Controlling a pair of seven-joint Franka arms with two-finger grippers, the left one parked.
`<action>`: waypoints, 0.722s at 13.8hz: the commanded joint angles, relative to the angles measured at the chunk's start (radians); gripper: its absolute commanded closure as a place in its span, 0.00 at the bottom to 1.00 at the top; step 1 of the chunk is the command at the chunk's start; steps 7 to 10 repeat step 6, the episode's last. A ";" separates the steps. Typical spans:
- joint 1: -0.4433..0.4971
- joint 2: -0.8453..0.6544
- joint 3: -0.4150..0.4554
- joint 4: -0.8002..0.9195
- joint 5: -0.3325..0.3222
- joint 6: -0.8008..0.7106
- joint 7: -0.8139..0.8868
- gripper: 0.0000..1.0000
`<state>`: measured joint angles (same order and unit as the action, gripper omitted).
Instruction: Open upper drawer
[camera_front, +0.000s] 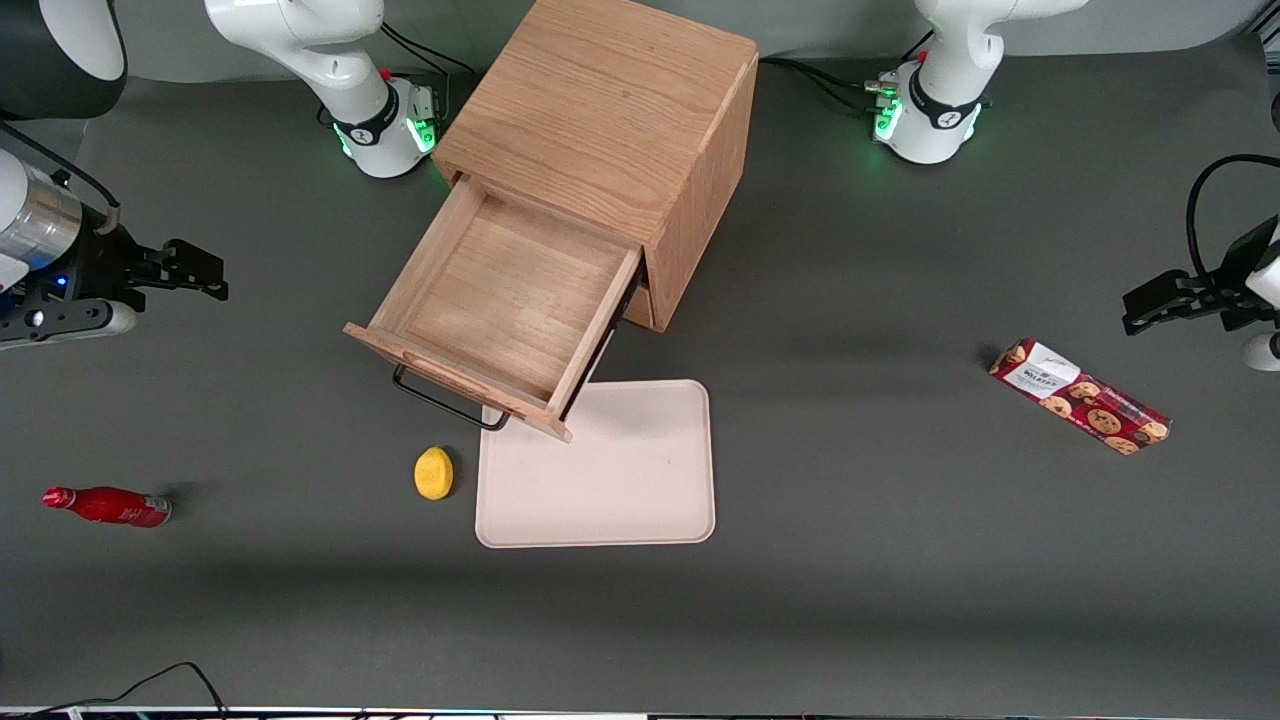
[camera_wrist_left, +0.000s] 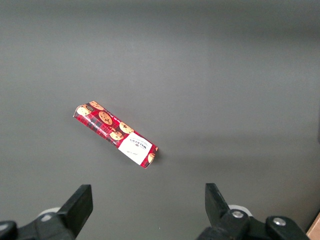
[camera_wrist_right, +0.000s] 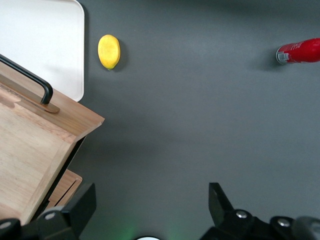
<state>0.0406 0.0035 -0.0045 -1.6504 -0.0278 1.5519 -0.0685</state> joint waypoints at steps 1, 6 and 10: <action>-0.014 0.010 0.003 0.015 -0.006 -0.001 0.027 0.00; -0.010 0.036 0.003 0.066 -0.009 -0.035 0.026 0.00; -0.010 0.036 0.003 0.066 -0.009 -0.035 0.026 0.00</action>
